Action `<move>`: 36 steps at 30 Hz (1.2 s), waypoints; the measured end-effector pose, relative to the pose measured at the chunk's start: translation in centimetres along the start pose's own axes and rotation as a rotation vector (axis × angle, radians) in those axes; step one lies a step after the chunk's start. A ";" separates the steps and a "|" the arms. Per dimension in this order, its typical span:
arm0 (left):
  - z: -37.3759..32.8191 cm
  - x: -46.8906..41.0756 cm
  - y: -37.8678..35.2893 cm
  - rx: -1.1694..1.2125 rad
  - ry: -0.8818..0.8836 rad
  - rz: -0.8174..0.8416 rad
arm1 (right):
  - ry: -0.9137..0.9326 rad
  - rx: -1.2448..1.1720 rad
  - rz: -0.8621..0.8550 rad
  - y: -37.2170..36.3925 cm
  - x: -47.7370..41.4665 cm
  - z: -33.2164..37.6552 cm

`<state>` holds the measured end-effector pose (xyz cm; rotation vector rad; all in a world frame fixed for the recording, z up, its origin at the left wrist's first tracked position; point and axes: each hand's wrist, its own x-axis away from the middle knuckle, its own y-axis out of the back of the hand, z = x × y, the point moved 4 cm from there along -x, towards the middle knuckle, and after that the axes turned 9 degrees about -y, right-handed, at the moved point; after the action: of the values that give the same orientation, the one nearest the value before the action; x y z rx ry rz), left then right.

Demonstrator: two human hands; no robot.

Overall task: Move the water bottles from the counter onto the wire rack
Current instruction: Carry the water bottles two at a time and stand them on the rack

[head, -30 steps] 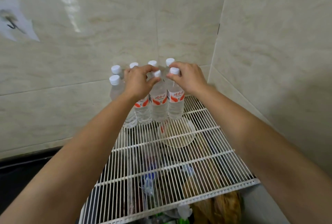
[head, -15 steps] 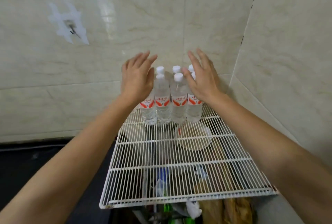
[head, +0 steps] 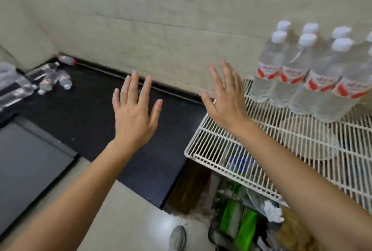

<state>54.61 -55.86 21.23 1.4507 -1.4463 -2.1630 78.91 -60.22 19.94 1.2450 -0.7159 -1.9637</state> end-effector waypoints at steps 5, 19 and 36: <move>10.4 6.9 4.1 -0.127 0.159 0.003 | 0.135 -0.089 0.101 -6.3 0.5 11.7; 43.3 24.9 17.0 -0.304 0.515 0.086 | 0.441 -0.272 0.284 -26.5 1.5 50.7; 68.5 22.6 5.7 -0.207 0.613 0.223 | 0.452 -0.269 0.393 -49.0 -9.2 63.2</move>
<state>-12.53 -29.48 15.70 1.5896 -1.0644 -1.4919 10.88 -17.85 12.53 1.2139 -0.4103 -1.3435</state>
